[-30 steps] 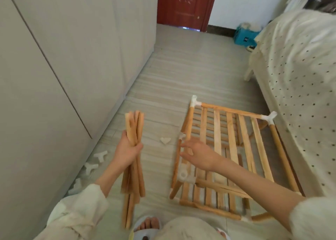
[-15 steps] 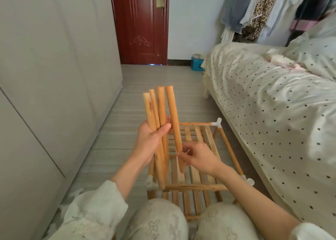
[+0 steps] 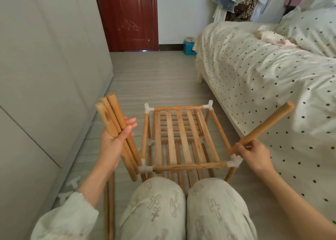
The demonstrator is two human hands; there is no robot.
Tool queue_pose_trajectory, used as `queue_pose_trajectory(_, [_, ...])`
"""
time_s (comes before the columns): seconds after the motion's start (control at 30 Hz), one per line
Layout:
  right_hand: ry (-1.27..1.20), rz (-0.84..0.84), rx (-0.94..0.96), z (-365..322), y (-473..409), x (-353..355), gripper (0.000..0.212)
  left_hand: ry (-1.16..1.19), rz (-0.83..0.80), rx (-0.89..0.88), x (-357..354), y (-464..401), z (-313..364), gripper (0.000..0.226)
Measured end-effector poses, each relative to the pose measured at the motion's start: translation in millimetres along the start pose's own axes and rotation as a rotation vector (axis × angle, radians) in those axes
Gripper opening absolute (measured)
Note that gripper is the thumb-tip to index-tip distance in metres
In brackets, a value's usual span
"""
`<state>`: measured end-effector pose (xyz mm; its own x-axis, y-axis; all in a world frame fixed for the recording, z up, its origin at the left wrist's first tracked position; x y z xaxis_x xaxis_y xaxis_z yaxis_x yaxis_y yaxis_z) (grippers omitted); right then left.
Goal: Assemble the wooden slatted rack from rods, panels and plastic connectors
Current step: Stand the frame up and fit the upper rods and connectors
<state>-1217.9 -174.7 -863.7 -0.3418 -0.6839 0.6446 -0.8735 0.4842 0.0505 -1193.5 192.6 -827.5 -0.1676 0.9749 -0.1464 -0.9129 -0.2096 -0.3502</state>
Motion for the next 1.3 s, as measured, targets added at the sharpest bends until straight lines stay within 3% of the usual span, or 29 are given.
queue_pose_trajectory(0.17, [0.036,0.043,-0.046,8.5,-1.9,0.8,0.011,-0.046,-0.056,-0.039,-4.0,5.3,4.9,0.046])
queue_pose_trajectory(0.37, [0.0,0.086,-0.04,8.7,-2.1,8.2,0.013,-0.007,-0.021,-0.034,0.8,6.9,1.9,0.027])
queue_pose_trajectory(0.6, [0.067,0.099,0.045,7.0,6.0,8.2,0.012,-0.022,-0.079,-0.045,-5.7,8.7,0.7,0.034])
queue_pose_trajectory(0.83, [0.056,0.084,-0.007,5.4,6.0,15.1,0.015,-0.02,-0.065,-0.029,-1.3,9.3,4.9,0.039])
queue_pose_trajectory(1.0, [0.098,0.072,0.008,13.8,1.0,11.0,0.015,-0.023,-0.09,-0.021,-2.3,10.8,3.1,0.027])
queue_pose_trajectory(1.3, [0.188,0.083,0.055,14.5,-3.1,9.5,0.021,-0.012,-0.086,-0.03,-1.0,18.5,0.1,0.031])
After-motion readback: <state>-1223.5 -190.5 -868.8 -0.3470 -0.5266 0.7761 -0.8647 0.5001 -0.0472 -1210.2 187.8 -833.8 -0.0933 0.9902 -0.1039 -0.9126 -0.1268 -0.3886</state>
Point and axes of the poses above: each hand's wrist, its own y-axis away from the middle knuckle, its own x-axis out of the back of the hand, z = x × y, the point moved 2 cm from there along -y, towards the middle knuckle, and after that the axes turned 10 degrees about -x, right-handed, at the moved point
